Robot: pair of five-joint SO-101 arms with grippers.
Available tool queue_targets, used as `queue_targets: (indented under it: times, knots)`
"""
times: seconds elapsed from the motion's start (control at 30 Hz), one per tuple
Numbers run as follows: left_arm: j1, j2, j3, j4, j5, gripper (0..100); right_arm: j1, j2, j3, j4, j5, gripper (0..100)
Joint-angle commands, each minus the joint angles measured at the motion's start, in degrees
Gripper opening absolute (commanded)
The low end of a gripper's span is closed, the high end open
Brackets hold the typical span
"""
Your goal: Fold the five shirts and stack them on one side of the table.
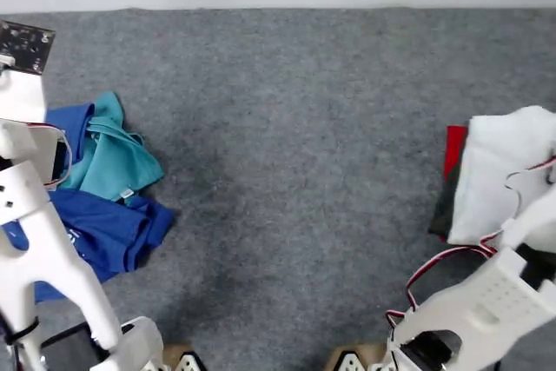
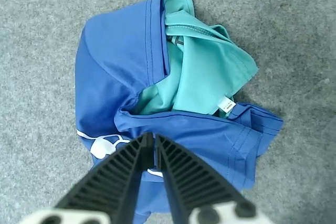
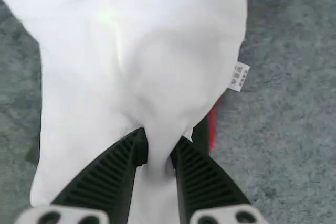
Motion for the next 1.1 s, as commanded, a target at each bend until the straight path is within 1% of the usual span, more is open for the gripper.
queue_targets:
  times: [0.0, 0.07, 0.13, 0.2, 0.23, 0.3, 0.37, 0.43, 0.5, 0.57, 0.6, 0.67, 0.73, 0.8, 0.9, 1.07]
  knots:
    - [-0.09, -1.93, -0.31, 0.88, -0.26, 2, 1.10, 0.40, -0.35, -2.15, 0.53, 1.3]
    - [-0.09, -1.93, -0.31, 0.88, -0.26, 2, 0.84, 1.54, -0.35, -2.24, 0.35, 6.0]
    - [-0.09, -1.93, -0.31, 0.88, -0.26, 2, 0.75, 1.98, -0.53, -2.24, -0.09, 16.6]
    - [-0.09, -1.93, -0.31, 0.88, -0.26, 2, 0.75, 1.36, -0.62, -2.33, -3.08, 27.6]
    - [-0.09, -1.93, -0.31, 0.88, -0.26, 2, 0.75, 0.57, -0.62, -2.33, -5.19, 31.1]
    - [-0.09, -1.93, -0.31, 0.88, -0.26, 2, 0.04, -1.54, -0.62, -1.80, -7.47, 34.2]
    - [-0.09, -1.93, -0.31, 0.88, -0.26, 2, -1.01, -3.91, -0.62, -0.31, -7.91, 33.4]
    - [-0.09, -1.93, -0.31, 0.88, -0.26, 2, -3.47, -5.58, -0.53, 3.03, -8.00, 28.8]
    - [-0.09, -1.93, -0.31, 0.88, -0.26, 2, -6.11, -6.55, 0.09, 4.26, -8.00, 18.3]
    - [-0.09, -1.93, -0.31, 0.88, -0.26, 2, -7.78, -6.29, 1.32, 3.82, -7.74, 3.2]
    - [-0.09, -1.93, -0.31, 0.88, -0.26, 2, -8.48, -5.76, 1.85, 3.74, -8.00, 0.0]
    - [-0.09, -1.93, -0.31, 0.97, -0.35, 2, -9.89, -4.18, 2.64, 3.74, -8.09, 6.2]
    - [-0.09, -1.93, -0.31, 0.97, -0.35, 2, -11.56, -1.27, 2.81, 2.42, -8.09, 4.9]
    - [-0.09, -1.93, -0.31, 0.97, -0.35, 2, -13.32, 2.24, 2.81, -1.36, -8.09, 0.8]
    - [-0.09, -1.93, -0.31, 0.97, -0.35, 2, -16.22, 8.13, 2.81, -8.13, -8.53, 1.3]
    - [-0.09, -1.93, -0.31, 0.97, -0.35, 2, -21.49, 16.84, 2.64, -19.47, -14.24, 0.9]
